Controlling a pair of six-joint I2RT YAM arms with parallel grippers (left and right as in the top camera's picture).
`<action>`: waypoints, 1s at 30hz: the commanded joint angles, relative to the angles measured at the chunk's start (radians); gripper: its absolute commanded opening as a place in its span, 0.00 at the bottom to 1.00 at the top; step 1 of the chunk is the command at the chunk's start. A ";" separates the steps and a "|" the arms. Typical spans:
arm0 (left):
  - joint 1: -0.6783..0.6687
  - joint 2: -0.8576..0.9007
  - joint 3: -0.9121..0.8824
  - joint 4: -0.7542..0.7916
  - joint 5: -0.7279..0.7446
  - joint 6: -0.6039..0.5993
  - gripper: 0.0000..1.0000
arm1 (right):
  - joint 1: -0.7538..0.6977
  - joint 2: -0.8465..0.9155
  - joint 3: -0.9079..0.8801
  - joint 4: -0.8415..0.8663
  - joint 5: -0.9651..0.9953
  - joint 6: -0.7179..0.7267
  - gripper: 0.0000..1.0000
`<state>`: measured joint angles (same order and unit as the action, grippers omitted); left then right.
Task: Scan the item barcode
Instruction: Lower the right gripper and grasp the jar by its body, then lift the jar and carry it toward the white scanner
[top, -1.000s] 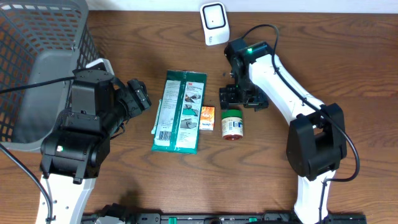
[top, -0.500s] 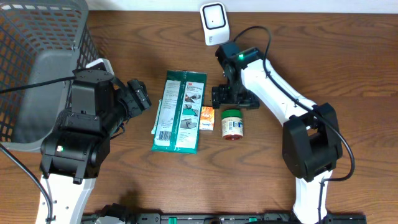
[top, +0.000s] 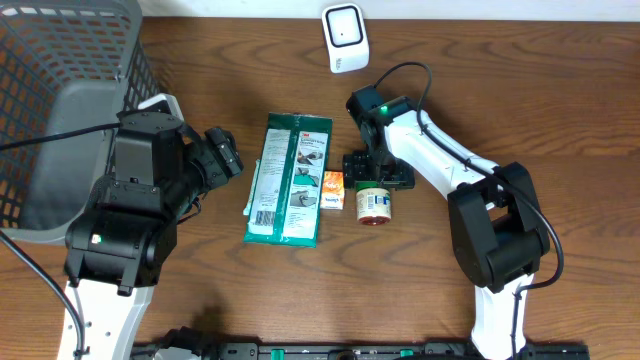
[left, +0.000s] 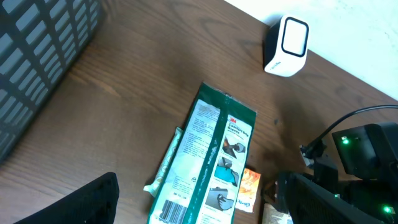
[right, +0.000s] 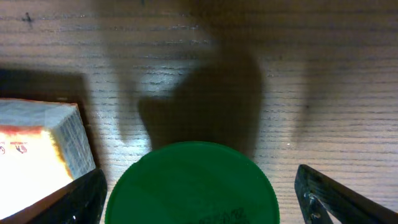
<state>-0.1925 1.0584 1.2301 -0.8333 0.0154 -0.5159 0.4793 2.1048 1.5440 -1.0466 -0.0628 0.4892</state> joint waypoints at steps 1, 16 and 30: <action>0.003 -0.001 0.016 -0.001 -0.017 0.018 0.86 | 0.013 0.013 -0.005 0.008 0.008 0.012 0.88; 0.003 -0.001 0.016 -0.001 -0.017 0.018 0.86 | 0.017 0.013 -0.006 -0.008 0.006 0.011 0.78; 0.003 0.000 0.016 -0.001 -0.017 0.018 0.86 | 0.005 0.012 0.006 -0.005 0.009 0.010 0.59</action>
<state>-0.1925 1.0584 1.2301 -0.8333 0.0154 -0.5156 0.4904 2.1048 1.5436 -1.0393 -0.0628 0.4934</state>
